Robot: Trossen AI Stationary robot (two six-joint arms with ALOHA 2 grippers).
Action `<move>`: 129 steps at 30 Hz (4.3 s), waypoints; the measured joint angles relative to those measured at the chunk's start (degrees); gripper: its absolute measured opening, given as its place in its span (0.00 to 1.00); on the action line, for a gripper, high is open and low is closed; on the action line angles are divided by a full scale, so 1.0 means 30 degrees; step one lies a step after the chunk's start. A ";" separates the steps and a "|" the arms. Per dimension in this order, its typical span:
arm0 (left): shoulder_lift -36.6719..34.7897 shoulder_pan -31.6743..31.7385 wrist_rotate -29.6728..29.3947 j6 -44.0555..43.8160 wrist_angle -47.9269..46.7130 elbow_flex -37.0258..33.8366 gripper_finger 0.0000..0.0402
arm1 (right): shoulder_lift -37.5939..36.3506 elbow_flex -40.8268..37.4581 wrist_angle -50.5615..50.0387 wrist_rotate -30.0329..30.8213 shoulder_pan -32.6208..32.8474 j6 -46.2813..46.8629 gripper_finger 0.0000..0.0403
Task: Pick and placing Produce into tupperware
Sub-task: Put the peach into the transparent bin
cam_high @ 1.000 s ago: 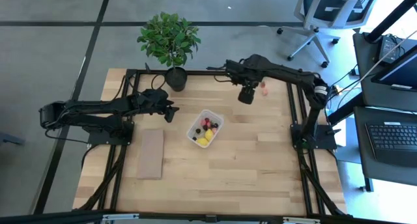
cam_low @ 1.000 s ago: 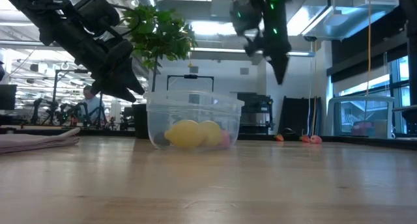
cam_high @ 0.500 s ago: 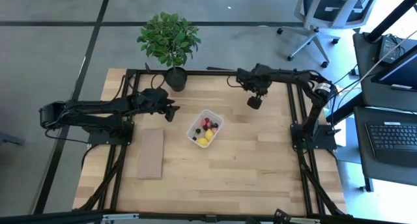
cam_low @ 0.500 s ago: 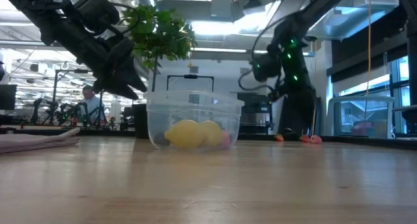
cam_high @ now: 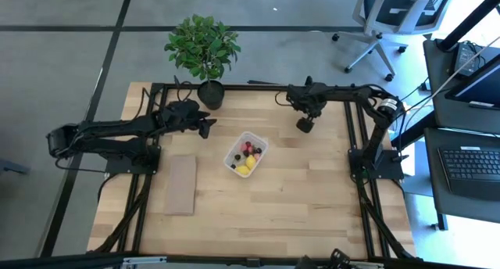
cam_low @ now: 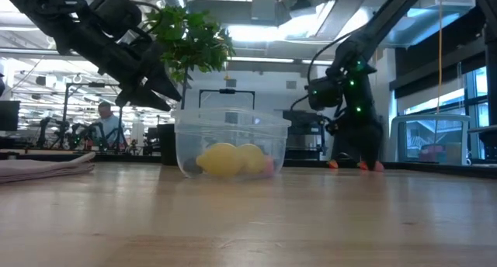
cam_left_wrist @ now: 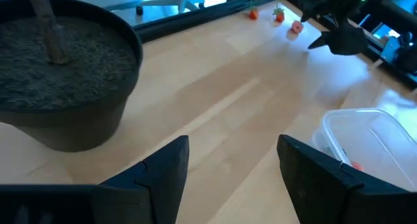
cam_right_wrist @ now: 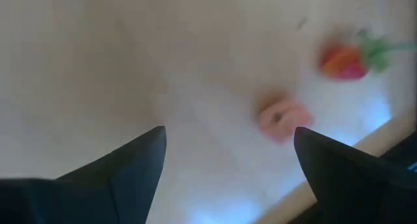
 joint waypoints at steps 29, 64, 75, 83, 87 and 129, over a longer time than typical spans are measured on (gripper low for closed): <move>0.0000 0.0412 0.0723 0.0007 -0.0011 0.0007 0.56 | 0.0697 0.1060 0.0624 -0.3280 -0.3498 0.5464 0.80; 0.0000 0.0412 0.0723 0.0022 -0.0125 0.0007 0.56 | 0.1005 0.1046 0.0324 -0.2942 -0.3630 0.5301 0.24; 0.0000 0.0409 0.0723 0.0029 -0.0135 0.0007 0.56 | 0.1027 0.1821 0.0315 -0.9609 -0.0935 0.4340 0.18; 0.0000 0.0412 0.0723 0.0036 -0.0135 0.0007 0.56 | 0.1020 0.6348 0.0124 -1.0207 0.3659 0.4426 0.17; 0.0000 0.0412 0.0723 0.0036 -0.0135 0.0007 0.56 | 0.1005 0.9246 0.0284 -1.0124 0.5934 0.4759 0.17; 0.0000 0.0361 0.0723 0.0058 -0.0303 0.0015 0.56 | 0.6178 1.1122 0.4983 -1.0059 1.0796 0.4152 0.34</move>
